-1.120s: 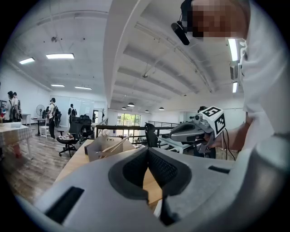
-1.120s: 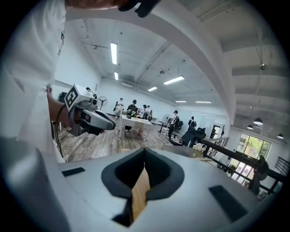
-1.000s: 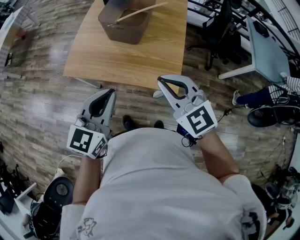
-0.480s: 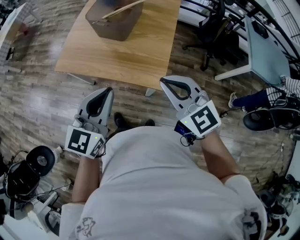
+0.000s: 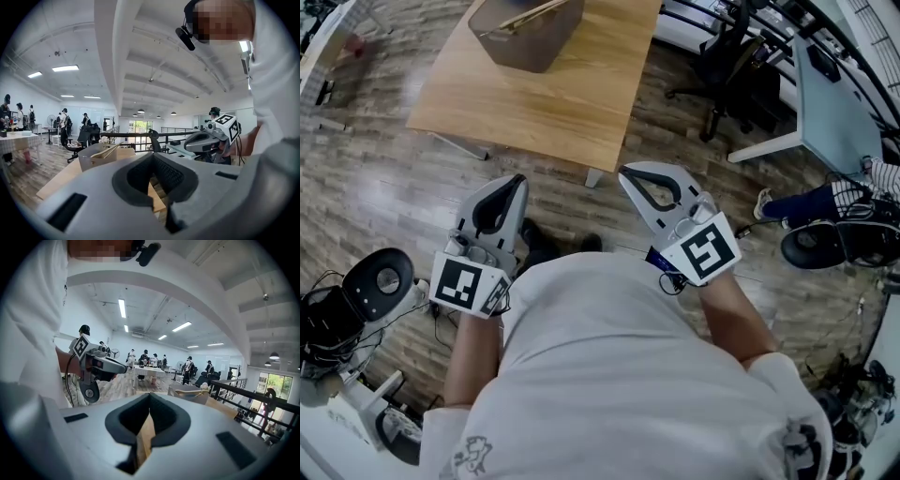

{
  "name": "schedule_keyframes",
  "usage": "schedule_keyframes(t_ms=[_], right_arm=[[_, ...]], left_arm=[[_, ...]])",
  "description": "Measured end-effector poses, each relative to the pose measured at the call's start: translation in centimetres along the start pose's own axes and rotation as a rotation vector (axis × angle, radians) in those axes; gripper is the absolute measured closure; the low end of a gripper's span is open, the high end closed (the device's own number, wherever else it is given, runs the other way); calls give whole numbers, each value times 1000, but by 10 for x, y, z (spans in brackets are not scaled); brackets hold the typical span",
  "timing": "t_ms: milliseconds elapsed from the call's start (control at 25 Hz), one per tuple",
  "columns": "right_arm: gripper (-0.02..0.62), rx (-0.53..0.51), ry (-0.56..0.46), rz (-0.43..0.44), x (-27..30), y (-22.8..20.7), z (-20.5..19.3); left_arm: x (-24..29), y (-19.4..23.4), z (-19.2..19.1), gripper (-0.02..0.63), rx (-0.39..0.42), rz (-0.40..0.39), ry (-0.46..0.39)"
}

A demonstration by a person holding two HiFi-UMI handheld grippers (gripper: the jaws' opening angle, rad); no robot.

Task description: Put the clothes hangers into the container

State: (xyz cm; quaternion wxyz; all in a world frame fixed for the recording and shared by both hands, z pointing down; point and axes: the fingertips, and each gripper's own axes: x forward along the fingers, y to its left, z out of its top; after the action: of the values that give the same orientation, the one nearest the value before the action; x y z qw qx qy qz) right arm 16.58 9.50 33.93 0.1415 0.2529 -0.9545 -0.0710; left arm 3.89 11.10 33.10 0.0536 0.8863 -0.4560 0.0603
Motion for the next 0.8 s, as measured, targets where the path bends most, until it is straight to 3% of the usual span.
schedule_keyframes(t_ms=[800], right_arm=[[589, 11, -3, 11, -14, 8, -7]], left_arm=[[-6, -19, -2, 600, -22, 16, -21]])
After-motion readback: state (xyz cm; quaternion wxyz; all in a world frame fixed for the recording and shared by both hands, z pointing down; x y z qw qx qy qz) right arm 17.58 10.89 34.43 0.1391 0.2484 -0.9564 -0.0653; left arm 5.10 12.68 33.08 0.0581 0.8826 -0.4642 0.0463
